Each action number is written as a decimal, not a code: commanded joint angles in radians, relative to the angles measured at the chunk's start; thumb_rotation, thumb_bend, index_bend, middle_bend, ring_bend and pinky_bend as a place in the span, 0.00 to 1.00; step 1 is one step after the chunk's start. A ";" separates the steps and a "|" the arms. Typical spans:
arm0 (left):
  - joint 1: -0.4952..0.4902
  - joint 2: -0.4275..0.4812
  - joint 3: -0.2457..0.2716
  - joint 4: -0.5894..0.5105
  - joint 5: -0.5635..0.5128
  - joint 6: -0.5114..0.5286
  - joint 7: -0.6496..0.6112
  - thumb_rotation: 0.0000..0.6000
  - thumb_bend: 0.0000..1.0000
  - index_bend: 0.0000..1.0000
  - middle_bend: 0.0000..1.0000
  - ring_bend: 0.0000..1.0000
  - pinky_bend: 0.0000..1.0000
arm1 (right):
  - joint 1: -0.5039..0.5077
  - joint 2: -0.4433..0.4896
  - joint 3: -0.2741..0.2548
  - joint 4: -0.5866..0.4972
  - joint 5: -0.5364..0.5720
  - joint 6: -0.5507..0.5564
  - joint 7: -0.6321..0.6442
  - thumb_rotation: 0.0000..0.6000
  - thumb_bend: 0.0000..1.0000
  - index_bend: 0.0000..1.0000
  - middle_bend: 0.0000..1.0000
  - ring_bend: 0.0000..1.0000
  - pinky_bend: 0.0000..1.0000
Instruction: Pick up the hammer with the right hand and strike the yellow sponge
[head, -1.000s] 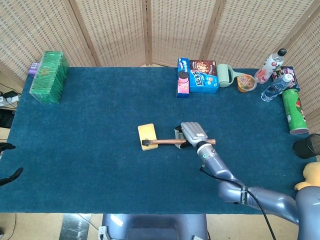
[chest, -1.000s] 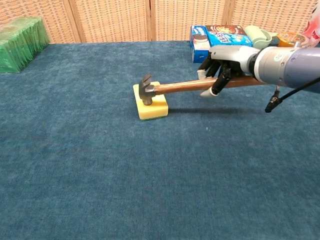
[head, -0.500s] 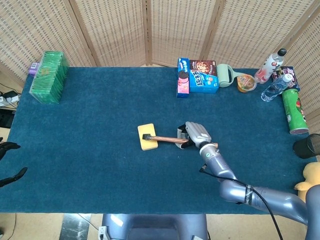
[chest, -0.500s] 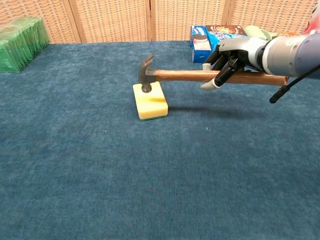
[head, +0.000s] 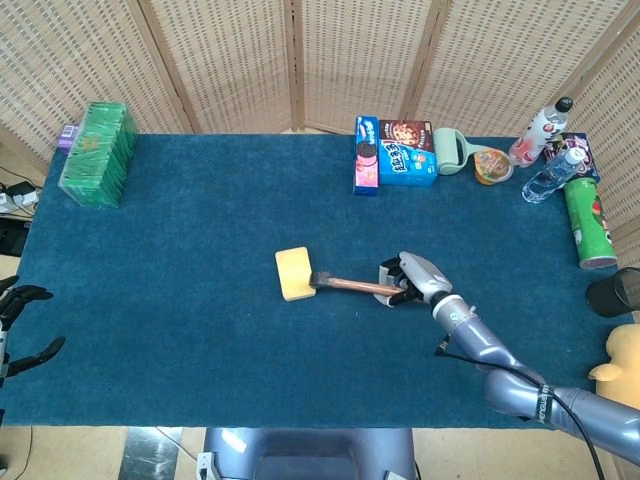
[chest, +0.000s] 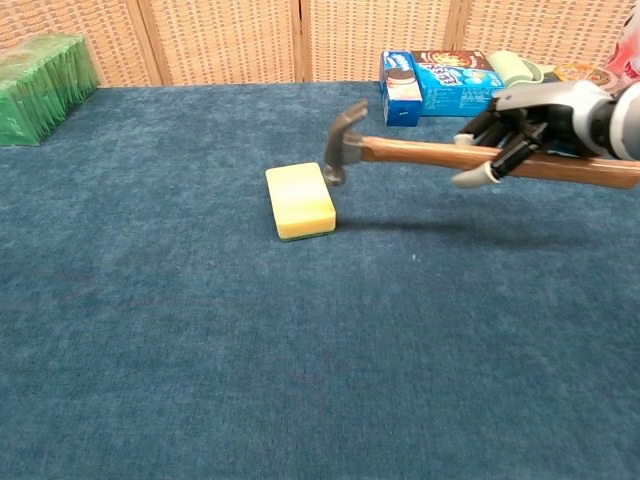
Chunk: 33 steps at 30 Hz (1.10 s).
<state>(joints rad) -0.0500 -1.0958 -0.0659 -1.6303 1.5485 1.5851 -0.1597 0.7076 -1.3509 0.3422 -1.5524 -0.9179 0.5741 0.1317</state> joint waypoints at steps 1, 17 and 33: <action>-0.003 -0.001 0.001 -0.010 0.007 -0.001 0.011 1.00 0.22 0.32 0.30 0.13 0.10 | -0.035 -0.004 -0.033 0.052 -0.071 0.049 0.012 1.00 0.36 0.86 1.00 1.00 0.99; -0.008 0.003 0.005 -0.060 0.018 0.000 0.070 1.00 0.22 0.32 0.30 0.13 0.10 | -0.078 -0.022 -0.114 0.180 -0.233 0.088 0.115 1.00 0.34 0.58 0.68 0.72 0.62; -0.015 -0.009 0.008 -0.102 0.023 -0.006 0.123 1.00 0.22 0.32 0.29 0.13 0.10 | -0.122 0.030 -0.153 0.181 -0.432 0.216 0.298 1.00 0.24 0.21 0.31 0.34 0.32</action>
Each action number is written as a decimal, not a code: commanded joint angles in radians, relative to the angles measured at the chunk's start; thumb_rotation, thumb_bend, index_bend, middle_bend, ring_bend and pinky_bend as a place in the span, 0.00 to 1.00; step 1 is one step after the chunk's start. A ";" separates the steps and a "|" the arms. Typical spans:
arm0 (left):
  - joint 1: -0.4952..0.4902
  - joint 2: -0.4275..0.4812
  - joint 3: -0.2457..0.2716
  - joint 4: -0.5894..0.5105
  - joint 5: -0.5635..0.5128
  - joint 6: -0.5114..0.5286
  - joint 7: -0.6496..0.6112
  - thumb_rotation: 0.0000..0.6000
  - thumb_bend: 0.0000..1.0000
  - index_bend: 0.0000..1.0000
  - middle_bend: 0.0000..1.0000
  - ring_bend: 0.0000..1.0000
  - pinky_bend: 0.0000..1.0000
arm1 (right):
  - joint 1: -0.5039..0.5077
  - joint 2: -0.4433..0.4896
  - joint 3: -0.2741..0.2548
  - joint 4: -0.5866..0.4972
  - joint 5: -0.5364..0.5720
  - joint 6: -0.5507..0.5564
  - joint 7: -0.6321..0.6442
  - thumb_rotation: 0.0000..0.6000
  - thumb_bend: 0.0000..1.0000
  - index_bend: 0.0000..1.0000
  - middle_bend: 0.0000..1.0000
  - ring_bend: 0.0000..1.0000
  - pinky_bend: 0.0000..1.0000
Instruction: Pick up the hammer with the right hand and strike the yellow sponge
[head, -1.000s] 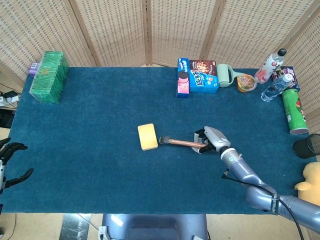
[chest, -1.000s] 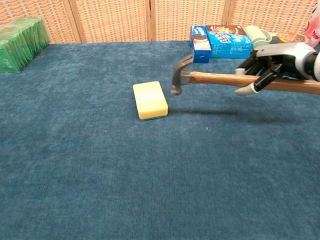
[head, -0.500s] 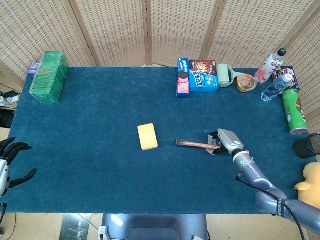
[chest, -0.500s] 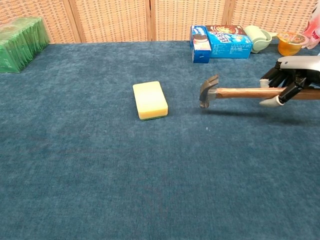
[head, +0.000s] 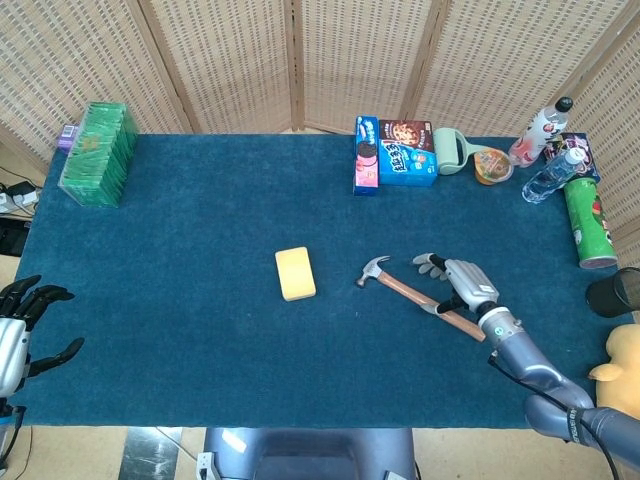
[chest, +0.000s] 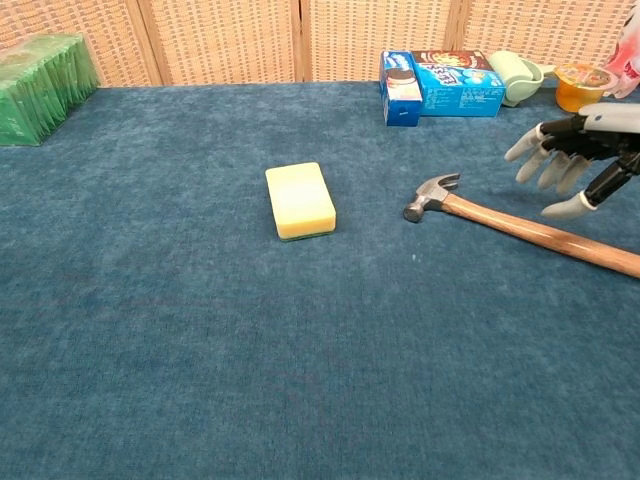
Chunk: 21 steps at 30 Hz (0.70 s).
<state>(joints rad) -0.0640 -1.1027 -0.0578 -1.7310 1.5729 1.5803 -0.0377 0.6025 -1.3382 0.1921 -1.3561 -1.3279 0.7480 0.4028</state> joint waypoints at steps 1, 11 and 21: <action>-0.001 -0.004 0.000 -0.001 -0.002 -0.002 0.003 1.00 0.22 0.32 0.29 0.13 0.10 | -0.024 0.020 -0.003 -0.020 -0.026 0.062 0.034 1.00 0.24 0.21 0.31 0.34 0.33; 0.000 -0.024 0.005 0.015 -0.013 -0.011 0.008 1.00 0.22 0.32 0.29 0.13 0.10 | -0.139 0.035 -0.021 -0.073 -0.029 0.299 -0.072 1.00 0.29 0.36 0.41 0.41 0.37; 0.013 -0.065 0.013 0.075 -0.028 -0.004 -0.035 1.00 0.22 0.32 0.30 0.13 0.10 | -0.292 0.041 -0.064 -0.107 -0.043 0.560 -0.249 1.00 0.36 0.50 0.48 0.47 0.38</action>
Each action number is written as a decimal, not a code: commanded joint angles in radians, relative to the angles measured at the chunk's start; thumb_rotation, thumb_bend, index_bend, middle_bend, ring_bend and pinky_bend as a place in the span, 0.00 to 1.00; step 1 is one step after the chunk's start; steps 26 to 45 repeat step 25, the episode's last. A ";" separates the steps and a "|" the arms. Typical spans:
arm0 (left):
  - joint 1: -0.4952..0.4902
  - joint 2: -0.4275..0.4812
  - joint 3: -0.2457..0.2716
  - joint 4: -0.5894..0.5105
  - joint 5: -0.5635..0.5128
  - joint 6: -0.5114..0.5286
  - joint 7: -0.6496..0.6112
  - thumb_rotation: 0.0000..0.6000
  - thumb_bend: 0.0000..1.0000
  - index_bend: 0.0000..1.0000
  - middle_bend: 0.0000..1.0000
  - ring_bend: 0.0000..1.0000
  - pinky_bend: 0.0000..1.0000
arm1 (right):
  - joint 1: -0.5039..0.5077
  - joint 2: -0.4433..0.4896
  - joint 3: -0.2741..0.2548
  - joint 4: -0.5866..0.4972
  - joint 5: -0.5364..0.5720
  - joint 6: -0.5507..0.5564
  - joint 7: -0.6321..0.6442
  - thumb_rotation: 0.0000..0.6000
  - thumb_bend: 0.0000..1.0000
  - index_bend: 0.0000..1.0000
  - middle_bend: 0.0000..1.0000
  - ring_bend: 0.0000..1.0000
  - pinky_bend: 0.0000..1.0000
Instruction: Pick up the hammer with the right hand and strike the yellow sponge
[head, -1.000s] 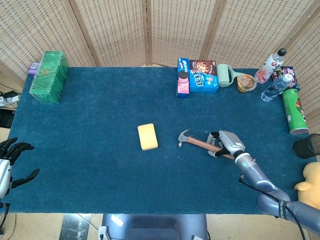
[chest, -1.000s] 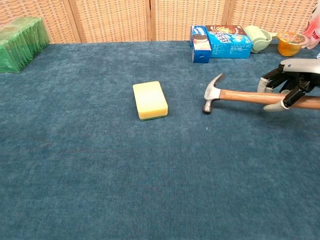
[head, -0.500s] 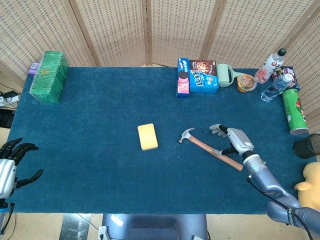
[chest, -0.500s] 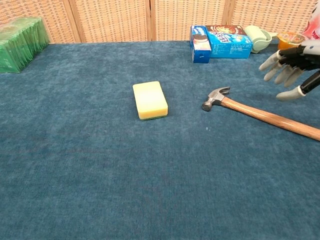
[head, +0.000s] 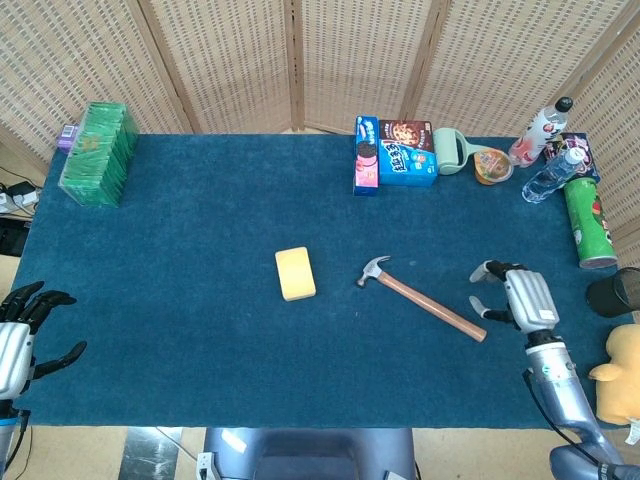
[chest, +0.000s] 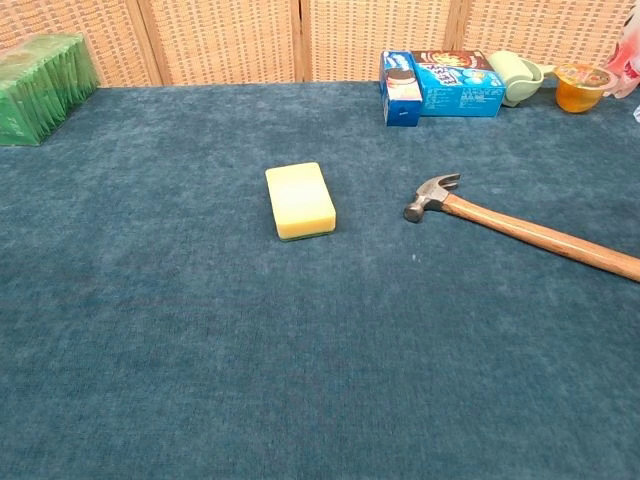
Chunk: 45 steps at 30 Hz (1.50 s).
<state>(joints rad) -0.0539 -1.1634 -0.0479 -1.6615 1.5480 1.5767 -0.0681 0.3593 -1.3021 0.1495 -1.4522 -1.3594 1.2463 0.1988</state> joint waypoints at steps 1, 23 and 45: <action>0.005 -0.007 0.004 0.010 -0.003 0.001 -0.008 1.00 0.22 0.32 0.29 0.13 0.10 | -0.063 0.006 -0.027 -0.012 -0.015 0.082 -0.052 1.00 0.36 0.51 0.49 0.47 0.38; 0.024 -0.036 0.022 0.046 -0.004 -0.003 -0.071 1.00 0.22 0.32 0.29 0.13 0.10 | -0.234 0.048 -0.085 -0.085 -0.081 0.278 -0.114 1.00 0.36 0.54 0.51 0.48 0.39; 0.025 -0.035 0.021 0.043 -0.001 0.002 -0.067 1.00 0.22 0.32 0.29 0.13 0.10 | -0.237 0.049 -0.084 -0.085 -0.084 0.279 -0.109 1.00 0.36 0.54 0.51 0.48 0.39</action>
